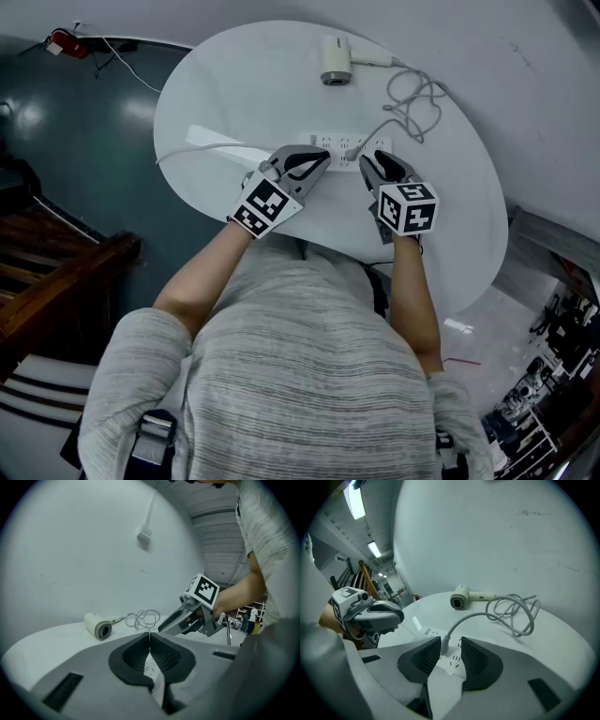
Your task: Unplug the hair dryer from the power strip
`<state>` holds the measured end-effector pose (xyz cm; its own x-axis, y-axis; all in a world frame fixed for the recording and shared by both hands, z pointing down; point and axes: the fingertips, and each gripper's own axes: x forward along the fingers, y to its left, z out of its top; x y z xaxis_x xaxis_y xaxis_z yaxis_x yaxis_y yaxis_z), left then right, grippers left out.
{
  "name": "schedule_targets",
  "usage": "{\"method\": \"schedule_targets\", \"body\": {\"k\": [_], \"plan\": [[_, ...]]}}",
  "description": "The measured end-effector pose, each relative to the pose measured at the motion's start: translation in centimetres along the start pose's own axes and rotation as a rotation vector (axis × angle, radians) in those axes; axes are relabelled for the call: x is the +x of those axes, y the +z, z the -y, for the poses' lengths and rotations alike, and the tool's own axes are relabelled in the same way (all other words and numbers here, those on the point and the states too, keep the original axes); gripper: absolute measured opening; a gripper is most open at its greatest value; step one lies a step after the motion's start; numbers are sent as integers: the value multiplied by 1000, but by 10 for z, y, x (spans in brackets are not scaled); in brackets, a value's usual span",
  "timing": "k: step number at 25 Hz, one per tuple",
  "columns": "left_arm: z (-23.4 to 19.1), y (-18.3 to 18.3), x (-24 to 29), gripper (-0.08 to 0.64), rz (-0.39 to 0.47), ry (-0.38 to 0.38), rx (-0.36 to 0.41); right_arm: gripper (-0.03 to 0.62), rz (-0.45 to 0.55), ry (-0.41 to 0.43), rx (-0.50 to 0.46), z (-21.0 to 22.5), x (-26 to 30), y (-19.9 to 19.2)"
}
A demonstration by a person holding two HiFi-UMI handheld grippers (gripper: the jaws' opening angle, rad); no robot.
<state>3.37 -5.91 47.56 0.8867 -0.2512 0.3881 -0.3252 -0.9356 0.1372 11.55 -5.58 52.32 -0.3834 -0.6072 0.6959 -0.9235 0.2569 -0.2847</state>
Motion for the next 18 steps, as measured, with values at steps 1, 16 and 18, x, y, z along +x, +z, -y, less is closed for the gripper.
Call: {"method": "schedule_targets", "body": {"k": [1,16,18], "plan": [[1,1,-1,9,3,-1,0,129,5,-2,-15,-2,-3,0],[21,25,-37,9,84,-20,-39,127,212,18,-167,-63,-51,19],[24,29,-44,9,99,-26,-47,126,253,31,-191,-73,-57,23]]}}
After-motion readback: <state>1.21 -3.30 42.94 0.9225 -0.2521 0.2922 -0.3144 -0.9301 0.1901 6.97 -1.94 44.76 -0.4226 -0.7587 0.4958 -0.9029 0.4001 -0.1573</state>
